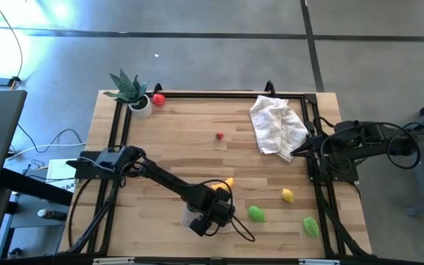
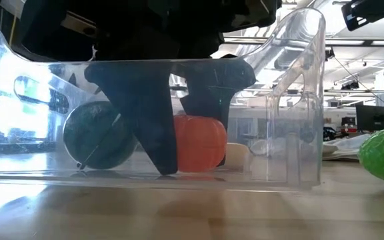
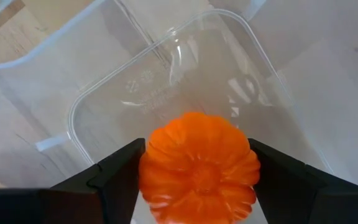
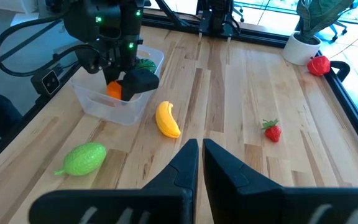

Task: Pick and placing Produce into tupperware
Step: Put the tangerine into the bin

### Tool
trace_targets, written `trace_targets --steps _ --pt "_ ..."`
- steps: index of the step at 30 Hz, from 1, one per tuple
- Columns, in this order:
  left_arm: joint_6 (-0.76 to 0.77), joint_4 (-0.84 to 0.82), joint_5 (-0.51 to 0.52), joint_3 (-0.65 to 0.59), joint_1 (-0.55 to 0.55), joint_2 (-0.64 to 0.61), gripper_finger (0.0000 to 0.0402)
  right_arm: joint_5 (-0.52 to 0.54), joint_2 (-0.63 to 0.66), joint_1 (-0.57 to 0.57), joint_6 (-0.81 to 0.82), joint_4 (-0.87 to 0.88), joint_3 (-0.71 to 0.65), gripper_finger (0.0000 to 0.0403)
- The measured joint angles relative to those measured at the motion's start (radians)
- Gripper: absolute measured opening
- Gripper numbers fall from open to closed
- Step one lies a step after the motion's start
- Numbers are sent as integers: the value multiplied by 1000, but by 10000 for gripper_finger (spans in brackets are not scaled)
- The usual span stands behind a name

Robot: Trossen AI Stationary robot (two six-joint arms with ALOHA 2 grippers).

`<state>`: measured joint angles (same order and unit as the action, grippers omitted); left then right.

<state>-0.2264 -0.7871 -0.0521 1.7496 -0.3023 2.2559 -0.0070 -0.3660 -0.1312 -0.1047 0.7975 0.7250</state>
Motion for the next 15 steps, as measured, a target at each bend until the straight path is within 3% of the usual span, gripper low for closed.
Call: trace_targets --steps 7,15 --pt "7 -25 1 0 -2 0 302 0 0 0 0 0 0 16" --pt "18 -25 0 0 -2 0 300 0 0 0 0 0 0 16"
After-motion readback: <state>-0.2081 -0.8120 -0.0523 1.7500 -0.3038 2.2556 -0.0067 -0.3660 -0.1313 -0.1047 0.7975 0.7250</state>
